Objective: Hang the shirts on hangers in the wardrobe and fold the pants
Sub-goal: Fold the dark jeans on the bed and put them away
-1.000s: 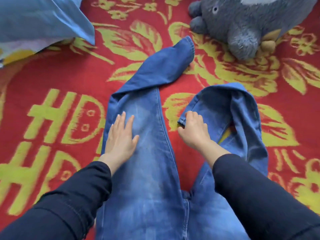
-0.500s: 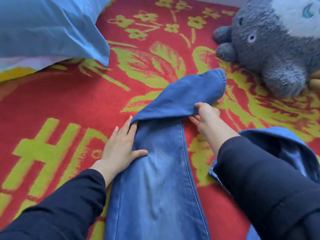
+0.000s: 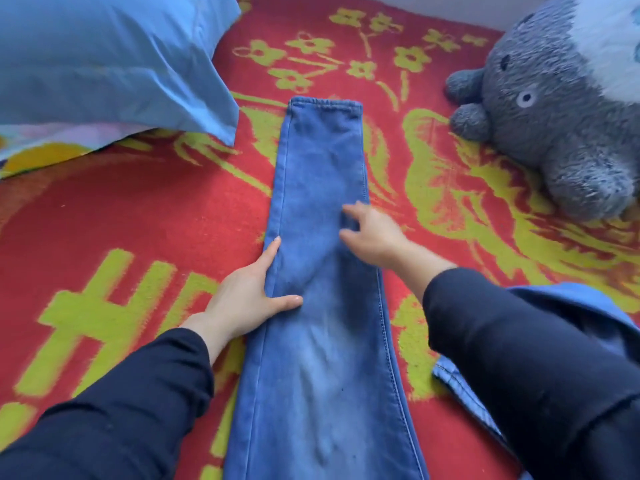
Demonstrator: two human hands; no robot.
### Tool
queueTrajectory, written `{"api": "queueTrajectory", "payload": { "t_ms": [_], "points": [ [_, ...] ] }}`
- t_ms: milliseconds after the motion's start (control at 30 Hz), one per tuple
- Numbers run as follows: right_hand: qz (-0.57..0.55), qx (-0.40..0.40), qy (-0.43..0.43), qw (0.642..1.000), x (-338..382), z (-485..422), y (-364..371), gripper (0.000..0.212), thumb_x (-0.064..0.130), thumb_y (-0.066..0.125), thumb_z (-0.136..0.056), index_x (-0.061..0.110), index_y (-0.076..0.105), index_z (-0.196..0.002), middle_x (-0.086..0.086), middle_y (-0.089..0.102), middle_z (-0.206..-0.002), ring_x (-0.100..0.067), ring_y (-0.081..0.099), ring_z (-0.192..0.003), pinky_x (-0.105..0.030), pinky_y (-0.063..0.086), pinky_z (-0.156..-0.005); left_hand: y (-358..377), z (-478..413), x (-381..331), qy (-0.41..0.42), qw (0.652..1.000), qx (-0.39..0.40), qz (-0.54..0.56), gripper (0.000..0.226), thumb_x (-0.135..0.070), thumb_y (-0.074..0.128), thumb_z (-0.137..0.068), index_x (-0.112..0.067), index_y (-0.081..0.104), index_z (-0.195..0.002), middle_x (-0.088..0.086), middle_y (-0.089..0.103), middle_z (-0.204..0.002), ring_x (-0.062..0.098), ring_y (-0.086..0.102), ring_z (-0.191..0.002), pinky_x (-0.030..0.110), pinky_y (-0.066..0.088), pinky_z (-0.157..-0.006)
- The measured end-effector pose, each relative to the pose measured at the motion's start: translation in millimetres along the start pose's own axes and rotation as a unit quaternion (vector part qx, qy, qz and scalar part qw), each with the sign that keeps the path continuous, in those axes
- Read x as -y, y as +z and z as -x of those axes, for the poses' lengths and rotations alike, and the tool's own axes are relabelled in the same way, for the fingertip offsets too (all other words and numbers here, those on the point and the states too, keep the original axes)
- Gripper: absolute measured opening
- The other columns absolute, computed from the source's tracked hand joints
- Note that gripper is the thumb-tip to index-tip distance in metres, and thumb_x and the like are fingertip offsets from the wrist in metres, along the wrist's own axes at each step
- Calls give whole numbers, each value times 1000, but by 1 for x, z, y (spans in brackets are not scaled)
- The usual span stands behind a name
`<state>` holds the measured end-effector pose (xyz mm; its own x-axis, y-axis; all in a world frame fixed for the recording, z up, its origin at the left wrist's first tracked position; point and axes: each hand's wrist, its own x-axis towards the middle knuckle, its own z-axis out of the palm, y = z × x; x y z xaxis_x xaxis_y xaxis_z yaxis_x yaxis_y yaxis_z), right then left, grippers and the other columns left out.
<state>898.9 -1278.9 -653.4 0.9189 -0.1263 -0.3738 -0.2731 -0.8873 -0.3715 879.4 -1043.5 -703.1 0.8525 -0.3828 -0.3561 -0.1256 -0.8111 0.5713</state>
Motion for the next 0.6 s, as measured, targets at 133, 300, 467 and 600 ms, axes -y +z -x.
{"api": "queueTrajectory", "payload": {
  "t_ms": [133, 300, 467, 600],
  "points": [
    [99, 34, -23, 994, -29, 51, 15, 57, 28, 43, -95, 23, 27, -149, -1, 12, -161, -24, 9, -148, -45, 14, -117, -3, 3, -7, 12, 999, 35, -37, 107, -56, 72, -73, -44, -1, -150, -5, 39, -151, 26, 47, -129, 33, 42, -98],
    [168, -67, 18, 983, -89, 120, -26, 55, 30, 49, -92, 20, 36, -144, -3, 26, -157, -21, 15, -145, -49, 17, -111, 28, 48, -51, -89, 982, -129, -110, 100, -35, 73, -81, -17, 6, -154, 17, -6, -159, 35, 10, -146, 44, 19, -117],
    [185, -169, 130, 959, -190, 189, -61, 68, 35, 60, -83, 17, 33, -143, 0, 34, -150, -21, 24, -137, -50, 26, -102, 93, 101, -120, 115, 979, -95, -142, 71, 1, 56, -80, -12, 34, -147, 9, 21, -158, 26, 16, -147, 41, 12, -118],
    [105, -122, 273, 948, -246, 220, -67, 44, 41, 58, -87, 19, 49, -124, -6, 43, -138, -26, 32, -131, -51, 31, -99, 145, 121, -190, 151, 985, -83, -8, 44, -11, 67, -81, -12, 59, -125, 6, 62, -118, 25, 52, -112, 39, 45, -96]
  ]
}}
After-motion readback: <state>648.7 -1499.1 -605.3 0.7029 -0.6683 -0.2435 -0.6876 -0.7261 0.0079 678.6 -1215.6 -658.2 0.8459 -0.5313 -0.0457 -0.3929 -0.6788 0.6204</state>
